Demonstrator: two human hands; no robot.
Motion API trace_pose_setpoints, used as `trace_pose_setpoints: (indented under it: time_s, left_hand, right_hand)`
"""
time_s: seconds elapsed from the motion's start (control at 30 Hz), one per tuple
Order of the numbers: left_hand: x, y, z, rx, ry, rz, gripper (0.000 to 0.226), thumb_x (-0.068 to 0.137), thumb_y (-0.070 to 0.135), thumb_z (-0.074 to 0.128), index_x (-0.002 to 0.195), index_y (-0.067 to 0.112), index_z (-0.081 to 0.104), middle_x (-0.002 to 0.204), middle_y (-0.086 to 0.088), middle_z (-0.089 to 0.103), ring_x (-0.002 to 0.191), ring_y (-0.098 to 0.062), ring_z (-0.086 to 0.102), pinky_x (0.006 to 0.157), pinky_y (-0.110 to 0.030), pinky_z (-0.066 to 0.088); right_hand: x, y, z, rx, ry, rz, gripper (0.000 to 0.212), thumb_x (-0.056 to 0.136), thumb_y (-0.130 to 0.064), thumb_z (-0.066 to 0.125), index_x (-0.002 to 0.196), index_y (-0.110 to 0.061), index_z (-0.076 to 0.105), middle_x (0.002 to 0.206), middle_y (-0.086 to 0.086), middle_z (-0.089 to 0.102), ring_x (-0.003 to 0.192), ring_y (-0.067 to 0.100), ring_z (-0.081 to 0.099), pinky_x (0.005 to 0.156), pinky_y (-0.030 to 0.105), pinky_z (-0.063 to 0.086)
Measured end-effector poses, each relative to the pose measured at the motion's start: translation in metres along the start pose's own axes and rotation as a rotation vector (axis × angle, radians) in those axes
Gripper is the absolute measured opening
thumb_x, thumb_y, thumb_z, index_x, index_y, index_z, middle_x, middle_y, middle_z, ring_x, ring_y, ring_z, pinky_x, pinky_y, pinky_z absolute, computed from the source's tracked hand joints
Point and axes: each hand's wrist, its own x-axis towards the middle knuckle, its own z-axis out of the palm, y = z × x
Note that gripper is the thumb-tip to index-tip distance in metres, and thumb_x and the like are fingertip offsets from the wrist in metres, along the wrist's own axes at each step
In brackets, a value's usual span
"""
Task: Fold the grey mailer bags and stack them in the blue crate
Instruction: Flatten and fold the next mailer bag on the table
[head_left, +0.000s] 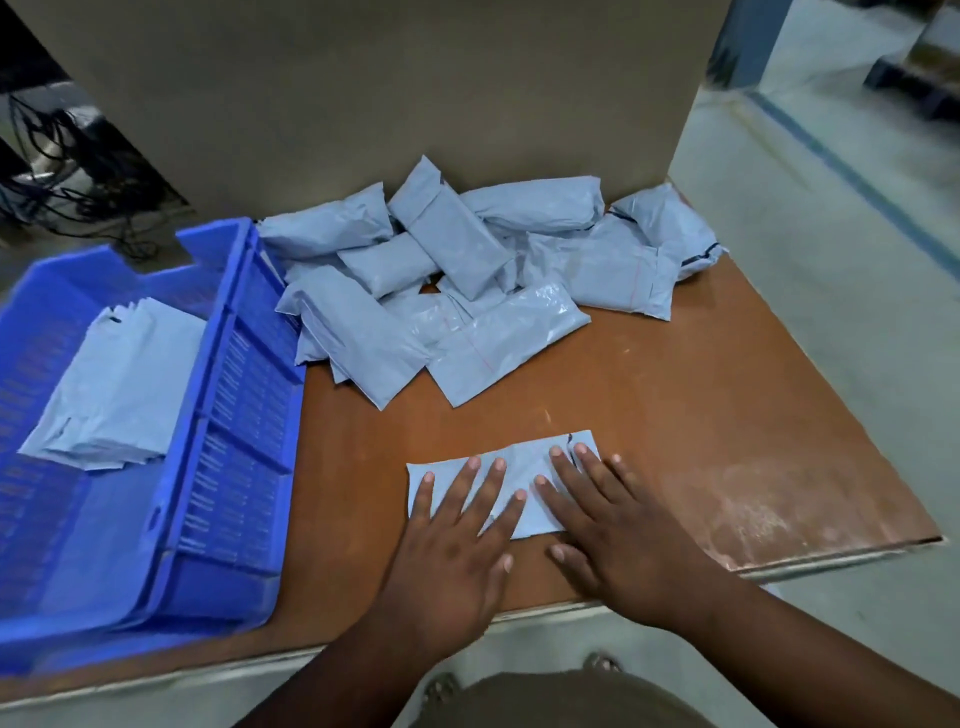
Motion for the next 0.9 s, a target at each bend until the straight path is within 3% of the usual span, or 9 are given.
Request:
trace_pose_setpoints:
  time_s: [0.2,0.33,0.57,0.77,0.9]
  left_hand:
    - [-0.003,0.001,0.007,-0.023,-0.043,-0.024,0.058,0.109,0.047,0.033,0.165,0.03,0.035,0.178,0.0,0.006,0.164,-0.026,0.003,0.125,-0.064,0.018]
    - [-0.004,0.001,0.008,-0.043,-0.045,-0.03,0.059,0.108,0.045,0.038,0.165,0.03,0.035,0.178,0.001,0.006,0.165,-0.025,0.002,0.125,-0.064,0.016]
    - [-0.007,-0.005,-0.001,-0.057,-0.066,-0.105,0.071,0.107,0.055,0.036,0.169,0.024,0.022,0.178,-0.006,-0.004,0.164,-0.026,-0.003,0.126,-0.065,0.017]
    - [-0.025,-0.032,0.004,-0.049,-0.044,-0.245,0.084,0.105,0.061,0.039,0.169,0.013,0.016,0.178,-0.013,-0.001,0.164,-0.029,0.002,0.129,-0.057,0.019]
    - [-0.031,-0.037,0.021,-0.098,-0.077,-0.253,0.085,0.104,0.054,0.038,0.17,0.013,0.006,0.178,-0.008,-0.01,0.164,-0.023,-0.001,0.128,-0.053,0.023]
  right_hand:
    - [0.0,-0.006,0.008,-0.021,-0.085,0.078,0.068,0.11,-0.057,0.025,0.168,-0.021,0.025,0.177,0.011,0.01,0.163,0.034,0.008,0.126,0.061,0.018]
    - [0.0,-0.005,0.008,-0.014,-0.1,0.08,0.068,0.11,-0.057,0.026,0.168,-0.021,0.026,0.177,0.01,0.011,0.163,0.034,0.009,0.127,0.062,0.017]
    - [0.005,-0.015,-0.008,0.03,-0.112,0.113,0.08,0.104,-0.072,0.027,0.168,-0.026,0.023,0.177,0.006,0.005,0.164,0.029,0.001,0.126,0.064,0.014]
    - [0.05,-0.055,-0.021,0.077,-0.047,-0.061,0.082,0.103,-0.072,0.028,0.17,-0.028,0.013,0.178,0.005,-0.004,0.164,0.027,-0.005,0.128,0.063,0.008]
    - [0.07,-0.072,-0.001,0.086,-0.092,-0.107,0.08,0.106,-0.067,0.029,0.17,-0.022,0.012,0.178,0.005,-0.001,0.164,0.028,0.001,0.125,0.066,0.015]
